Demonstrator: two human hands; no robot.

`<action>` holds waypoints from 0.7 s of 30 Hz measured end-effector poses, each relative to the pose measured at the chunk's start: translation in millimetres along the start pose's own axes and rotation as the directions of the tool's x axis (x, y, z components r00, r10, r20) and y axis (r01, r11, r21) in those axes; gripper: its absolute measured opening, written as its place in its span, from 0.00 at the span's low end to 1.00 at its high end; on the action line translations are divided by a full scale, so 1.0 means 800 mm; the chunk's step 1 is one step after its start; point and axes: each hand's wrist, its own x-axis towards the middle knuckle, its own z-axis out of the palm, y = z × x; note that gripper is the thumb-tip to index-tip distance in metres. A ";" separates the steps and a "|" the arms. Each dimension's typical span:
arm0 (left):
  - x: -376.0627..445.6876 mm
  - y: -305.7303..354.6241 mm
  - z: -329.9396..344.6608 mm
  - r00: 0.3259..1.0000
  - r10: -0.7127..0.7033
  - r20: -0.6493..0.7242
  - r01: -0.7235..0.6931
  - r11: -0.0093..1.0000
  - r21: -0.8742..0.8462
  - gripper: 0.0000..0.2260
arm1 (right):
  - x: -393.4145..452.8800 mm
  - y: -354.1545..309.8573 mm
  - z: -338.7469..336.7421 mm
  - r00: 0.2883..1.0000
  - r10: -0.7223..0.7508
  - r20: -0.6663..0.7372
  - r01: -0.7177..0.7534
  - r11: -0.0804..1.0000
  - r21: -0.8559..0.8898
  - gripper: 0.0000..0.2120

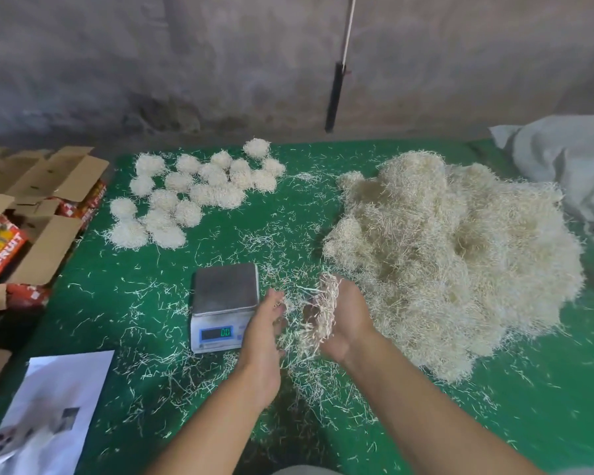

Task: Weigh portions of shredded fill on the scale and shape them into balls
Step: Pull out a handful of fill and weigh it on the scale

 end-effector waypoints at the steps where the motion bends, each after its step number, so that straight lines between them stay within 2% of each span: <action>1: 0.010 -0.005 -0.008 0.984 -0.176 0.034 0.179 0.979 -0.096 0.26 | -0.008 -0.008 0.001 1.000 0.012 -0.007 -0.011 1.000 0.014 0.17; 3: 0.019 -0.021 -0.017 0.888 -0.424 0.175 0.456 0.861 -0.227 0.33 | -0.021 -0.018 0.005 0.999 0.025 0.031 -0.027 0.999 0.035 0.12; 4: 0.018 -0.029 -0.017 0.849 -0.469 0.242 0.521 0.819 -0.241 0.33 | -0.021 -0.019 0.004 0.999 0.014 0.052 -0.016 0.998 0.053 0.11; 6: 0.014 -0.044 -0.010 0.816 -0.473 0.332 0.565 0.776 -0.281 0.32 | -0.024 -0.020 0.001 0.999 -0.013 0.037 0.009 0.994 0.105 0.16; 9: 0.008 -0.049 0.002 0.792 -0.430 0.433 0.591 0.719 -0.366 0.31 | -0.021 -0.012 -0.011 0.999 -0.008 0.037 0.005 0.998 0.059 0.40; 11: 0.005 -0.038 0.009 0.791 -0.415 0.450 0.591 0.707 -0.388 0.32 | -0.016 -0.006 -0.012 0.996 -0.088 0.008 0.088 0.994 -0.066 0.51; 13: 0.005 -0.024 0.017 0.822 -0.406 0.400 0.551 0.745 -0.377 0.32 | -0.009 0.007 -0.018 0.979 -0.201 -0.024 0.190 0.954 -0.232 0.52; 14: 0.005 -0.017 0.022 0.842 -0.395 0.369 0.521 0.773 -0.363 0.30 | -0.004 0.015 -0.021 0.970 -0.241 -0.030 0.216 0.913 -0.345 0.50; 15: 0.007 -0.012 0.027 0.862 -0.387 0.328 0.492 0.797 -0.352 0.28 | 0.000 0.022 -0.021 0.951 -0.306 -0.041 0.246 0.832 -0.497 0.44; 17: 0.013 -0.004 0.034 0.888 -0.387 0.249 0.456 0.817 -0.353 0.28 | 0.009 0.035 -0.025 0.899 -0.438 0.011 0.301 0.598 -0.743 0.31; 21: 0.018 0.013 0.028 0.914 -0.347 0.209 0.401 0.850 -0.343 0.29 | 0.022 0.048 -0.032 0.836 -0.509 0.205 0.392 0.292 -0.873 0.23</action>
